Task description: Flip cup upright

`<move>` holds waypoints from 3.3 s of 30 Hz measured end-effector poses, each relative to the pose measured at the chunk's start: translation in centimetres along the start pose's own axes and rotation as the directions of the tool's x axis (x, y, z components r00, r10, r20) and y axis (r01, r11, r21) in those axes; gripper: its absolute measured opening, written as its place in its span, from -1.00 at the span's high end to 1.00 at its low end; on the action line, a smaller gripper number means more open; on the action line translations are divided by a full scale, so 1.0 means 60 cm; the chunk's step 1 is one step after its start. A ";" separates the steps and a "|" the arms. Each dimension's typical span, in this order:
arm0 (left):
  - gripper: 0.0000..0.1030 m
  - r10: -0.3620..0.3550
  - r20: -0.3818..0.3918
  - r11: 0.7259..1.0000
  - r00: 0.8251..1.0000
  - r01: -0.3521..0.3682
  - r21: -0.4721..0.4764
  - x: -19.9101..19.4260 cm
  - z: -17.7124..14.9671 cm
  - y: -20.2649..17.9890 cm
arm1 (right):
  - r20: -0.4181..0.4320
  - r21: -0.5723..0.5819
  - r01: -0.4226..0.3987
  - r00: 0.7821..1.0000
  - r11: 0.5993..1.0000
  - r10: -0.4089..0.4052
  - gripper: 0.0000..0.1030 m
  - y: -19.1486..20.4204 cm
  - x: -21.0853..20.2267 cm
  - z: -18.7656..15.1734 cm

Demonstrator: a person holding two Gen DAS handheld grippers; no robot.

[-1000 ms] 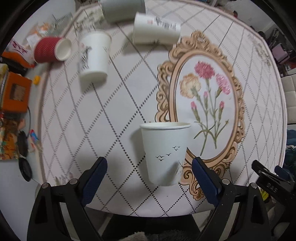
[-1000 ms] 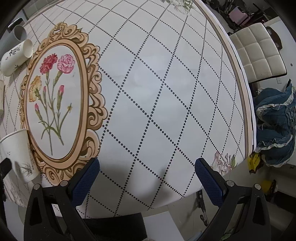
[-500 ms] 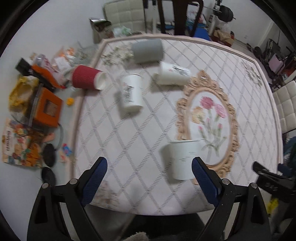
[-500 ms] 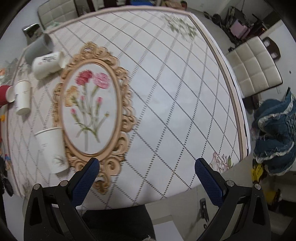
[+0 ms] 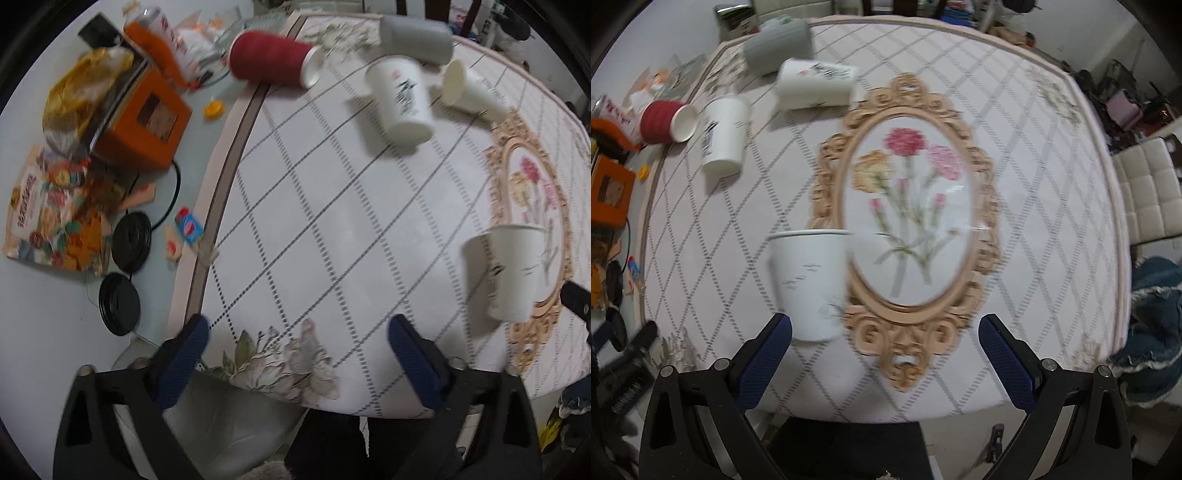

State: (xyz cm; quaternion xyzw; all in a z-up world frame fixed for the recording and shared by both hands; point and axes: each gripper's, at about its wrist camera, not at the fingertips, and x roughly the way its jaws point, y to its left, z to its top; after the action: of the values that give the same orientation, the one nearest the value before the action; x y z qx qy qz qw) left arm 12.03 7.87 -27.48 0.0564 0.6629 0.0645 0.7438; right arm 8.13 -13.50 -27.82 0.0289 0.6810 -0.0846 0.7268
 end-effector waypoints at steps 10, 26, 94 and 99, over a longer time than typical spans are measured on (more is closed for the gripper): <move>-0.98 -0.007 -0.043 1.000 0.999 0.006 -0.026 0.047 0.006 0.019 | -0.112 0.014 -0.053 0.992 0.998 0.054 -0.61 0.052 0.089 0.042; -0.98 -0.084 -0.125 0.996 0.989 0.086 0.009 0.071 0.045 -0.039 | -0.022 0.118 -0.155 0.987 0.981 0.159 -0.26 -0.005 0.083 0.035; -0.98 -0.152 0.439 0.988 0.885 0.128 0.084 -0.405 -0.145 -0.061 | 0.558 0.079 -0.018 0.829 0.997 -0.029 -1.00 -0.153 -0.446 -0.258; -0.98 -0.138 0.474 0.990 0.869 0.123 0.063 -0.448 -0.194 -0.055 | 0.583 0.058 -0.018 0.812 0.998 -0.019 -1.00 -0.163 -0.490 -0.306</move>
State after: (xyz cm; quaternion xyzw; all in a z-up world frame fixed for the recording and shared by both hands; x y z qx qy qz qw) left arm -2.49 -0.01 -3.09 0.0370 0.4623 -0.0120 0.8859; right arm -13.25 -17.79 0.87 0.0236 0.4224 -0.1102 0.8994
